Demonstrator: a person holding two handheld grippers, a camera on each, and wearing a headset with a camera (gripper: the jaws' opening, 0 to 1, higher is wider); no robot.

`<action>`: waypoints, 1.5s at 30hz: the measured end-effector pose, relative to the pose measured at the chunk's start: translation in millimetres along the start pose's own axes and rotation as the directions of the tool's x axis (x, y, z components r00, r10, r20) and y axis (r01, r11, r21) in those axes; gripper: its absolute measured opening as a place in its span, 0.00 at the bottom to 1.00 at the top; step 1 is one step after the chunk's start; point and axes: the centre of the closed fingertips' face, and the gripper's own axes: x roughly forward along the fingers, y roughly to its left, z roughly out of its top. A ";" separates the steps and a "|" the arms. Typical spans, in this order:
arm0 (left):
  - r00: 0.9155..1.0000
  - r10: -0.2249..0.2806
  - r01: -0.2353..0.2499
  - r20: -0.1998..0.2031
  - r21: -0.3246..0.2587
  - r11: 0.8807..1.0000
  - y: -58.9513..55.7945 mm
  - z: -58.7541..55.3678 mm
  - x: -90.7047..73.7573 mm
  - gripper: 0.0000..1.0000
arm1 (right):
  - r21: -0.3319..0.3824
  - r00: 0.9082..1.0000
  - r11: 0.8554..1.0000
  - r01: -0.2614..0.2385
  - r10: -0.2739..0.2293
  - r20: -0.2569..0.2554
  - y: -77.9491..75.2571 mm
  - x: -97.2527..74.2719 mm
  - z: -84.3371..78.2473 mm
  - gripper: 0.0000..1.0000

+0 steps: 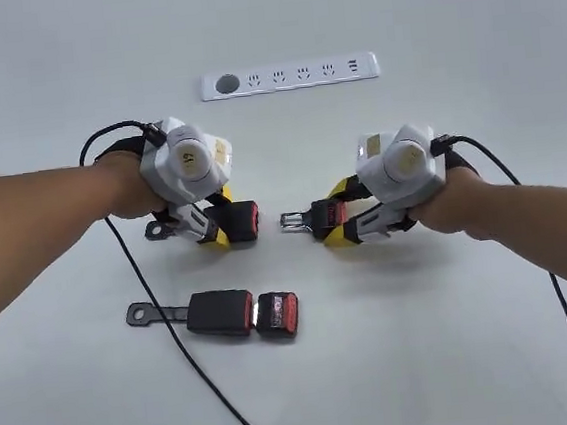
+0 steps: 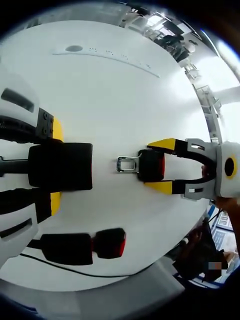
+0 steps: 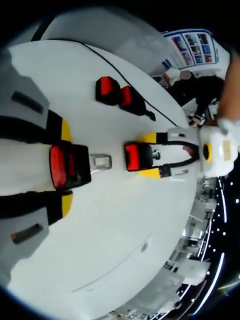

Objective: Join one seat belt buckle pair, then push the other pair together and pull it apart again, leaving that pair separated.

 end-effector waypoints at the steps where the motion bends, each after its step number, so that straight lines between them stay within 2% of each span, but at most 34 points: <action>1: 1.000 0.000 0.000 0.000 -0.001 1.000 0.0 0.0 0.0 0.35 | -0.001 1.000 1.000 0.003 -0.003 -0.002 -0.7 -1.9 -3.3 0.36; 7: 1.000 0.000 0.000 0.002 -0.005 1.000 0.2 -0.3 0.0 0.35 | -0.001 1.000 1.000 0.014 -0.014 0.002 -1.8 -12.8 -16.3 0.36; 20: 1.000 0.003 -0.003 0.000 -0.017 1.000 0.0 -0.4 -0.6 0.35 | 0.026 0.999 0.999 0.035 -0.035 0.002 9.2 -40.1 -49.0 0.37; 25: 1.000 0.004 -0.004 0.002 -0.019 1.000 0.2 -0.1 -0.6 0.35 | 0.028 0.999 0.999 0.038 -0.038 -0.005 9.2 -51.6 -56.3 0.37; 29: 1.000 0.004 -0.005 -0.011 -0.007 1.000 -0.5 0.6 -0.7 0.35 | 0.030 0.999 0.999 0.038 -0.038 -0.009 11.1 -57.3 -59.9 0.37; 35: 1.000 0.006 -0.006 -0.008 -0.027 1.000 -1.4 0.7 -1.0 0.36 | 0.026 0.999 0.999 0.044 -0.043 -0.030 14.7 -62.7 -63.3 0.41; 37: 0.999 -0.035 0.035 -0.012 -0.049 0.998 -9.8 1.6 -1.8 0.45 | 0.029 0.998 0.998 0.053 -0.052 -0.034 16.0 -64.7 -65.7 0.46; 38: 0.999 -0.032 0.031 -0.014 -0.068 0.997 -9.5 2.2 -2.1 0.47 | 0.033 0.997 0.997 0.065 -0.065 -0.029 17.4 -67.7 -68.5 0.50; 39: 0.999 -0.003 -0.002 -0.050 -0.113 0.994 -7.1 -3.3 -3.3 0.50 | 0.043 0.996 0.996 0.083 -0.082 -0.031 14.1 -68.3 -68.5 0.52; 41: 0.994 0.045 -0.058 -0.098 -0.143 0.988 0.4 -11.0 -5.5 0.64 | 0.104 0.992 0.987 0.122 -0.122 -0.005 10.3 -72.9 -66.7 0.59; 42: 0.996 0.065 -0.075 -0.066 -0.163 0.984 2.2 -7.5 -6.4 0.73 | 0.130 0.989 0.981 0.144 -0.147 0.015 8.7 -76.7 -64.9 0.65; 43: 0.997 0.068 -0.072 -0.025 -0.185 0.980 1.4 -2.3 -7.9 0.77 | 0.147 0.986 0.976 0.158 -0.164 0.030 6.5 -78.0 -62.1 0.70; 44: 0.997 0.078 -0.075 0.005 -0.208 0.975 1.5 1.2 -10.2 0.79 | 0.179 0.981 0.967 0.183 -0.193 0.038 4.1 -81.1 -60.9 0.73; 45: 0.993 0.113 -0.100 0.036 -0.246 0.964 4.9 5.0 -15.1 0.80 | 0.196 0.977 0.960 0.199 -0.209 0.035 3.3 -83.4 -61.7 0.76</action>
